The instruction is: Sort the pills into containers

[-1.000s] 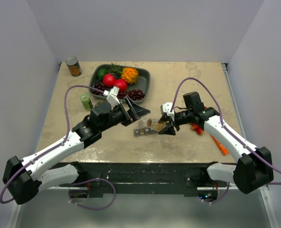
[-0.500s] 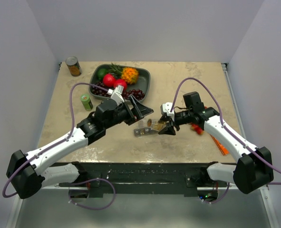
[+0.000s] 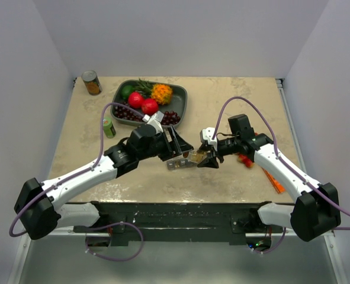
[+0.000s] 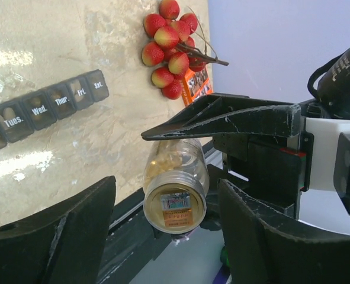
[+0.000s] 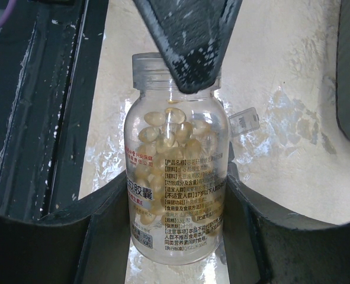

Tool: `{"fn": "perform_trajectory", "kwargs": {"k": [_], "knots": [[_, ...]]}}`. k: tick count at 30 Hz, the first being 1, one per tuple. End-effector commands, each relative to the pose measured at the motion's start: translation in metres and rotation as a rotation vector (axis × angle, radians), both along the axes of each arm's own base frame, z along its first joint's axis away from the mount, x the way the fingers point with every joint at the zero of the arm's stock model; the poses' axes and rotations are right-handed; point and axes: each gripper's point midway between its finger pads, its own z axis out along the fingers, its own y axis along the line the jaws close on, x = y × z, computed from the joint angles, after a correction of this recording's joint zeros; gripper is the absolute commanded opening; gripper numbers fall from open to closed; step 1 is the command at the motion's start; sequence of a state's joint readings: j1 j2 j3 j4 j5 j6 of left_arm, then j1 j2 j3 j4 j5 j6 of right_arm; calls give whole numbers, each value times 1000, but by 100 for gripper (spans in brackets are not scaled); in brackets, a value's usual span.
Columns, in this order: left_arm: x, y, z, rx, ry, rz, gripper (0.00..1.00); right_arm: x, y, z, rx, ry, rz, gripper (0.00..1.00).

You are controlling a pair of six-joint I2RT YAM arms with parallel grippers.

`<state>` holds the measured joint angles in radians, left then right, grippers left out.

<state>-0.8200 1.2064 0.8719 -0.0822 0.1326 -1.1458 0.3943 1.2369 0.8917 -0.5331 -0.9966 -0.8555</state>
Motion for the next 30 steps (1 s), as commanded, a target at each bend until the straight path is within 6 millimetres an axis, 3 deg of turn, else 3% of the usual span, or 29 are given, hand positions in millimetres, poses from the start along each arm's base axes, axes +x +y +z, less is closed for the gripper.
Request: {"fn": "perform_trajectory", "kwargs": {"k": [1, 10, 15, 18, 20, 21, 22, 24, 25, 27, 30], "knots": [[-4, -13, 25, -33, -58, -65, 73, 8, 5, 18, 40, -55, 10, 0], [-11, -18, 20, -20, -58, -110, 59, 9, 5, 18, 39, -59, 2, 0], [-15, -21, 15, -6, -76, -156, 26, 8, 6, 19, 44, -52, 7, 0], [-14, -22, 14, 21, -157, -200, 15, 5, 7, 19, 52, -45, 17, 0], [-14, -25, 18, 46, -317, -284, 8, 4, 7, 21, 58, -45, 25, 0], [-25, -28, 19, 32, -385, -385, 3, 2, 7, 22, 65, -43, 33, 0], [-27, -32, 30, 25, -593, -486, 0, 0, 8, 22, 66, -39, 37, 0], [-68, -32, 24, -78, -773, -756, 0, -1, 8, 24, 73, -41, 44, 0], [-69, -32, 25, -69, -933, -804, 0, -2, 8, 24, 75, -40, 48, 0], [-74, -32, 17, -56, -1039, -895, 0, -2, 8, 24, 78, -40, 51, 0], [-42, -34, 8, 107, -1149, -835, 15, -3, 8, 24, 77, -37, 52, 0]]}}
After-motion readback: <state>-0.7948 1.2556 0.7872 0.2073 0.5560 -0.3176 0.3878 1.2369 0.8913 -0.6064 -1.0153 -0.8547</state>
